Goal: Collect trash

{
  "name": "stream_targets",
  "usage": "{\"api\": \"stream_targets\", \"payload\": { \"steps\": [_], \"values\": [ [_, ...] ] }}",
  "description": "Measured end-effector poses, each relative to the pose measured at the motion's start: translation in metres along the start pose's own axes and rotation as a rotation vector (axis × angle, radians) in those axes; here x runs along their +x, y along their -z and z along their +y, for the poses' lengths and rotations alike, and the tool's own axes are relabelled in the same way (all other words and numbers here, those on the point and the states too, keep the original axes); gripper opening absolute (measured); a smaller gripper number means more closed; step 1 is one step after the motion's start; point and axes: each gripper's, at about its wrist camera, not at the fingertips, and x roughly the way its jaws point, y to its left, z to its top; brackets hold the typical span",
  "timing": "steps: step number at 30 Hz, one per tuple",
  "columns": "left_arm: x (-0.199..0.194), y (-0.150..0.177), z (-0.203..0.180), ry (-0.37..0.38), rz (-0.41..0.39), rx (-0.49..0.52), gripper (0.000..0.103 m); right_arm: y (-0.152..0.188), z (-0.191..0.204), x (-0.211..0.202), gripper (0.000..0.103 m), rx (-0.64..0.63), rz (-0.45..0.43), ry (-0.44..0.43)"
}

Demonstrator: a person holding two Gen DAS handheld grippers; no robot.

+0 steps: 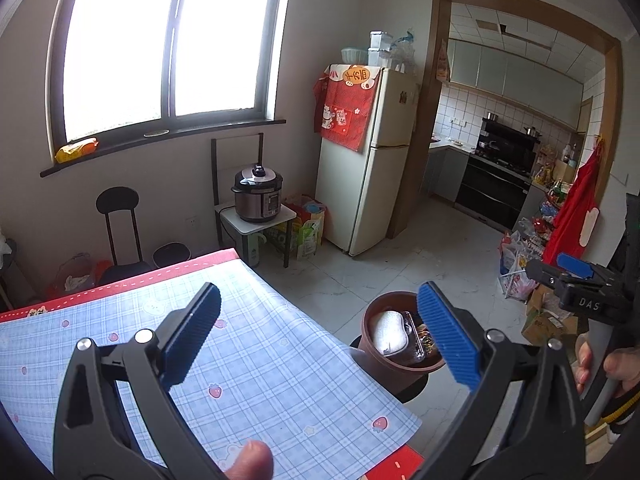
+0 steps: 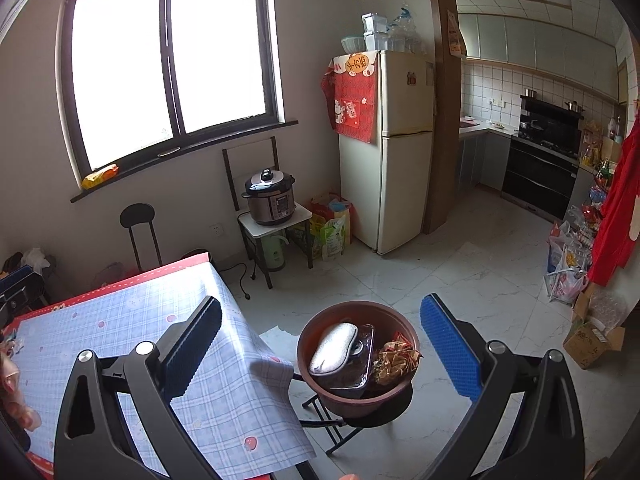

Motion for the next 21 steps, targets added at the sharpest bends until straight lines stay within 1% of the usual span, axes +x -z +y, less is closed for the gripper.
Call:
{"api": "stream_targets", "payload": {
  "steps": [3,6,9,15,21],
  "values": [
    [-0.019,0.006,0.007,0.020,-0.005,-0.011,0.097,0.008,0.016,-0.023,0.098,0.007,-0.003,0.013],
    [-0.036,0.014,0.015,0.015,-0.010,-0.021,0.097,0.016,0.033,-0.039,0.098,0.005,-0.002,0.031],
    [-0.051,0.020,0.023,-0.004,-0.015,-0.008,0.097,0.025,0.046,-0.052,0.098,0.009,0.000,0.034],
    [-0.071,0.030,0.037,-0.027,-0.030,0.006,0.097,0.038,0.066,-0.068,0.098,0.013,-0.003,0.050],
    [-0.083,0.035,0.048,-0.043,-0.038,0.026,0.097,0.044,0.081,-0.075,0.098,0.006,-0.005,0.058]
  ]
}}
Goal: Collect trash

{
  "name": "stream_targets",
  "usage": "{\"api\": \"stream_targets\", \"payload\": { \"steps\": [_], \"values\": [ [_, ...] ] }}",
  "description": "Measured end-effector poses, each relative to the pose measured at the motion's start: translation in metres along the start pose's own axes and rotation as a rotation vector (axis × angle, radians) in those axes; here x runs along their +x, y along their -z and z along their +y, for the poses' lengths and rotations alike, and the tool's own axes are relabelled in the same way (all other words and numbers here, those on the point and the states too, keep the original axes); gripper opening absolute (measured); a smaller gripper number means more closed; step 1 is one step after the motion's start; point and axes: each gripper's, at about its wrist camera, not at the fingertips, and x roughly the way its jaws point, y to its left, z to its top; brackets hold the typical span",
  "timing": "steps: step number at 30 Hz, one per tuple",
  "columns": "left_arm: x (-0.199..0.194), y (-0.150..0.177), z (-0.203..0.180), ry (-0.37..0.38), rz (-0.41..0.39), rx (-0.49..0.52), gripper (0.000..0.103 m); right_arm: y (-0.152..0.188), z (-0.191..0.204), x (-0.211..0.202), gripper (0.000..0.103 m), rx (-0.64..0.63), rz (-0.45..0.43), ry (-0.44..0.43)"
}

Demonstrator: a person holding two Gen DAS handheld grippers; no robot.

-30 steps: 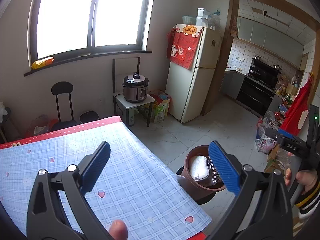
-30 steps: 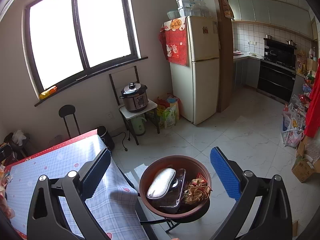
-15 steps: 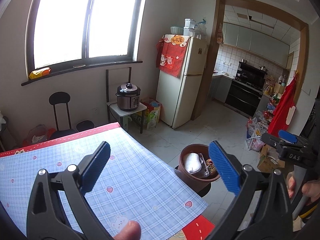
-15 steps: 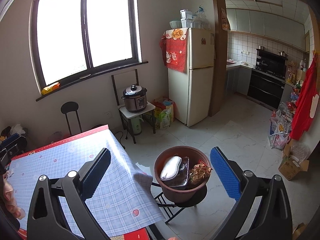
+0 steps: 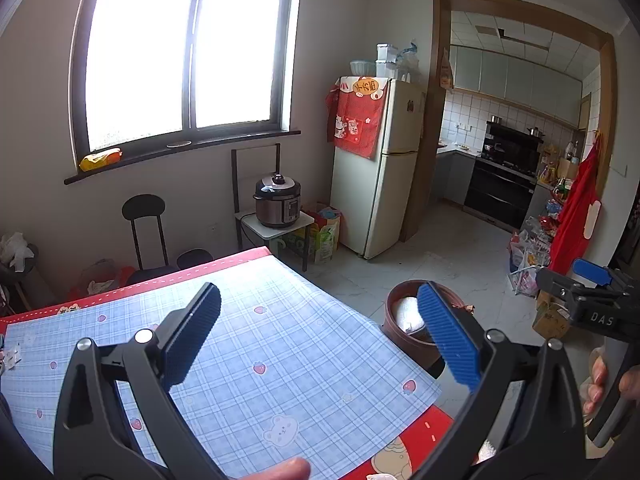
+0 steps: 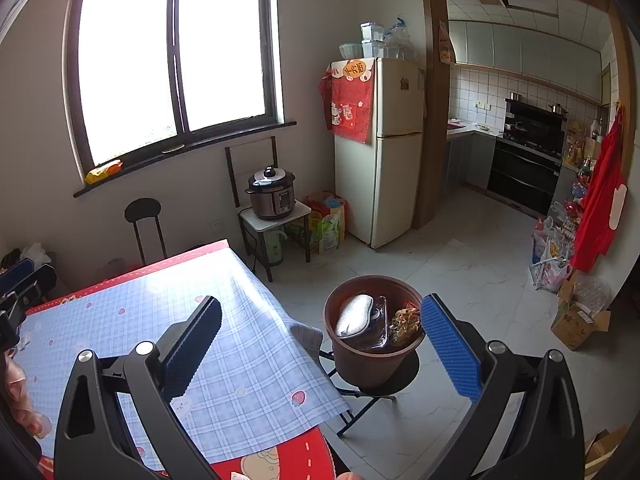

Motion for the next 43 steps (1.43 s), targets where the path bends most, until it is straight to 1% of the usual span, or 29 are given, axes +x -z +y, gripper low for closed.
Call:
{"api": "stream_targets", "payload": {
  "steps": [10,20,32,43],
  "values": [
    [-0.008,0.006,0.014,-0.016,0.008,0.000,0.097,0.007,0.012,-0.006,0.098,0.000,0.008,0.016],
    [-0.017,0.007,0.016,-0.028,0.004,-0.001,0.097,0.012,0.021,-0.009,0.098,0.002,0.011,0.014],
    [-0.019,0.010,0.015,-0.017,0.008,0.002,0.097,0.017,0.021,-0.015,0.098,0.015,0.013,0.017],
    [-0.020,0.015,0.011,-0.052,0.025,-0.015,0.097,0.024,0.012,-0.012,0.098,0.024,0.036,0.004]
  ]
}}
